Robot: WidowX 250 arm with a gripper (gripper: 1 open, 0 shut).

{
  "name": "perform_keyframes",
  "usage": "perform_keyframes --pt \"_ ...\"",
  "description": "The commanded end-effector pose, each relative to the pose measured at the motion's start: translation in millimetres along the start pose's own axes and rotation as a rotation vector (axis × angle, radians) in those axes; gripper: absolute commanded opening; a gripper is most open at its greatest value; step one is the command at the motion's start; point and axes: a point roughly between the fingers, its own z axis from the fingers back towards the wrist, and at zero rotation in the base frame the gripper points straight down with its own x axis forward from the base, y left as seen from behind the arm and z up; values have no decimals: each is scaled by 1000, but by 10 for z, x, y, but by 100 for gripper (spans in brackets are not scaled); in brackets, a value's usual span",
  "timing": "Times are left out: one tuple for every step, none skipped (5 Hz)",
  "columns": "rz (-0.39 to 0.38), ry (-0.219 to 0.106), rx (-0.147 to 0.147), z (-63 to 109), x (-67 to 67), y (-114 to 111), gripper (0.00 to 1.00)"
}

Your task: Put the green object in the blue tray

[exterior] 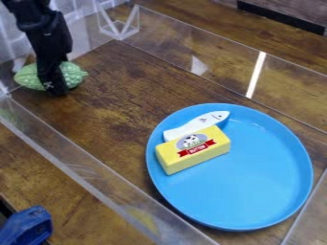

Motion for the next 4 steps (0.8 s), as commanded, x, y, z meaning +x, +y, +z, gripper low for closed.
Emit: perform_keyframes --pt "31 7 8 -79 -9 101 0" --pt "45 10 4 -145 101 93 0" --pt "69 16 1 -186 128 53 0" --pt "56 55 -3 90 177 28 0"
